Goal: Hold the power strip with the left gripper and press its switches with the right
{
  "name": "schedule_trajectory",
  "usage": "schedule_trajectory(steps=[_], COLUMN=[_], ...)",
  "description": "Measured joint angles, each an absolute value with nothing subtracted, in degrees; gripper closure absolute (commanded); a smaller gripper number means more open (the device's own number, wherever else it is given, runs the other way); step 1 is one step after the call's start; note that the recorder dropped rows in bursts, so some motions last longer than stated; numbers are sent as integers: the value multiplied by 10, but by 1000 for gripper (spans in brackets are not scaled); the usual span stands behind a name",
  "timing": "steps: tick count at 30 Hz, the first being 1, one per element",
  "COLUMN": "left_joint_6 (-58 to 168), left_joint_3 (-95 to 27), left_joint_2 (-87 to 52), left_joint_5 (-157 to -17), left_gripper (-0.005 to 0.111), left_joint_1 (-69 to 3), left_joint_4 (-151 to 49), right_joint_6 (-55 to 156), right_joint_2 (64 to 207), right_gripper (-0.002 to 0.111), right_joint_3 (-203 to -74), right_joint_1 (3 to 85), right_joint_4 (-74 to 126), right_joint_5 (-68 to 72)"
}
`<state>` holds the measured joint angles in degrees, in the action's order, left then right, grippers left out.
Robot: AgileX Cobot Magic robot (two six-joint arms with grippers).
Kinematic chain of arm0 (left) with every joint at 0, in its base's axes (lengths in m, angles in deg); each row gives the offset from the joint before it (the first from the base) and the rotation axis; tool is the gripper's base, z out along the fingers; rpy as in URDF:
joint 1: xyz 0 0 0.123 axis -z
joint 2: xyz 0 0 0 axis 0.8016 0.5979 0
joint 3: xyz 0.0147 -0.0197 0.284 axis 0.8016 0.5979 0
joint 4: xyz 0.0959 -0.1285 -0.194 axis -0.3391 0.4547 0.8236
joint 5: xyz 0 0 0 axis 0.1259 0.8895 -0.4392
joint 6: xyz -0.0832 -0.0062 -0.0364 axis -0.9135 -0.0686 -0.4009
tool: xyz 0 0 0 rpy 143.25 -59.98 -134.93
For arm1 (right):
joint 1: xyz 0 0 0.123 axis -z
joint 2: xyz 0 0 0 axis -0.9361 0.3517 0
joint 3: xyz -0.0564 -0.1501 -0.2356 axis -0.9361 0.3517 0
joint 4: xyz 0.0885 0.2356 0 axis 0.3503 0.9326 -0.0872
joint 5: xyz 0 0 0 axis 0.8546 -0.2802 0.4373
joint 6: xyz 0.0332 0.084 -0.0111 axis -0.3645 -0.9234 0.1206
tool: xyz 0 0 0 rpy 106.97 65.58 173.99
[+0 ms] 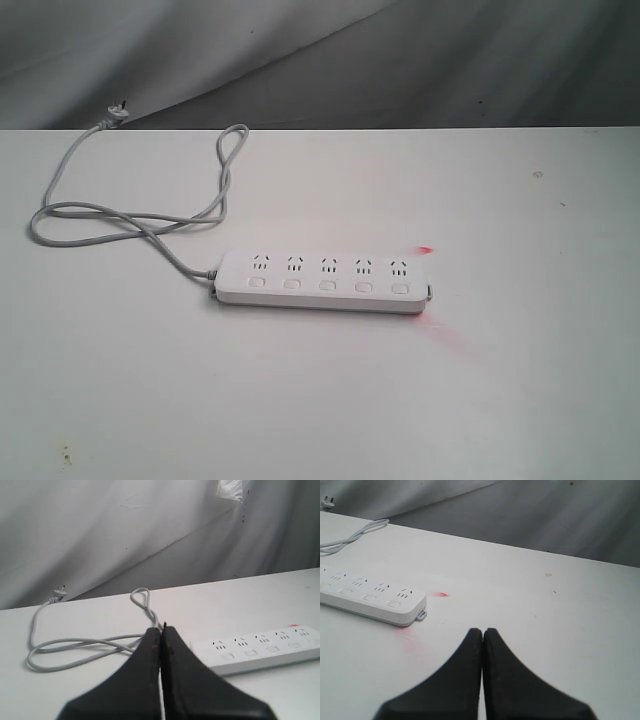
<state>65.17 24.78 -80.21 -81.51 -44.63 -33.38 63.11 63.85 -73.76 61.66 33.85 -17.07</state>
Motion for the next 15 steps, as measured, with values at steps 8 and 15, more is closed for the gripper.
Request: schedule_trajectory(steps=[8, 15], left_joint_6=[637, 637], left_joint_3=[265, 265], left_joint_2=[-817, -819], left_joint_5=[-766, -706], left_gripper=[106, 106], left_joint_1=[-446, -446], left_joint_4=[-334, -336], right_joint_6=[631, 631], right_joint_2=[638, 638], right_gripper=[108, 108], right_joint_3=[-738, -738], right_joint_1=[617, 617], right_joint_4=[339, 339], right_joint_5=[-171, -171])
